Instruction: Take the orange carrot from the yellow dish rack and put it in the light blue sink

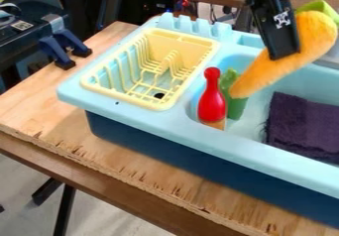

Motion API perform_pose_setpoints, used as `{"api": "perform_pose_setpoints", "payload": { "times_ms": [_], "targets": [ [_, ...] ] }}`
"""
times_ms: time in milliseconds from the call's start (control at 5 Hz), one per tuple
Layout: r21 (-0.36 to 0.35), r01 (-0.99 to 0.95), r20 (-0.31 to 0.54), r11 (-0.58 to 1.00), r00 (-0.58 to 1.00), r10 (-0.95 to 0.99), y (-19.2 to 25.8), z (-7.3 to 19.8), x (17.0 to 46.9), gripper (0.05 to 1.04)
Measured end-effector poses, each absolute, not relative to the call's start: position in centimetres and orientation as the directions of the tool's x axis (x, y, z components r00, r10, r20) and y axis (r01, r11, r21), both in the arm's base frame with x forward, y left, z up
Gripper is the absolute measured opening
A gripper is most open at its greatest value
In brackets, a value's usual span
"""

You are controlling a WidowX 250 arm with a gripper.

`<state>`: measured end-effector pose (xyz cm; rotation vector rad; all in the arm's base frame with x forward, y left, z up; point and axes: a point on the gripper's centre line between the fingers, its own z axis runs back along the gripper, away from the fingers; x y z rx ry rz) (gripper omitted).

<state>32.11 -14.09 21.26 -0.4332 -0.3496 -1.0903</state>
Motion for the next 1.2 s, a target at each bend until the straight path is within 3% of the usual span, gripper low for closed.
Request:
{"api": "perform_pose_setpoints", "payload": {
  "times_ms": [200, 600, 800, 1000, 1200],
  "targets": [
    [-0.206, 0.944, 0.516, 0.259, 0.33, -0.79, -14.4, 19.6, 31.9, 0.437],
    [-0.23, 0.922, 0.501, 0.312, 0.387, -0.774, -13.3, 14.6, 33.0, 0.436],
    [-0.248, 0.929, 0.49, 0.274, 0.364, -0.792, -14.0, 12.0, 33.4, 0.496],
    [-0.263, 0.914, 0.481, 0.308, 0.401, -0.779, -14.3, 11.6, 33.2, 0.819],
    [-0.177, 0.921, 0.5, 0.347, 0.387, -0.774, -14.0, 14.4, 32.4, 1.011]
  ]
}}
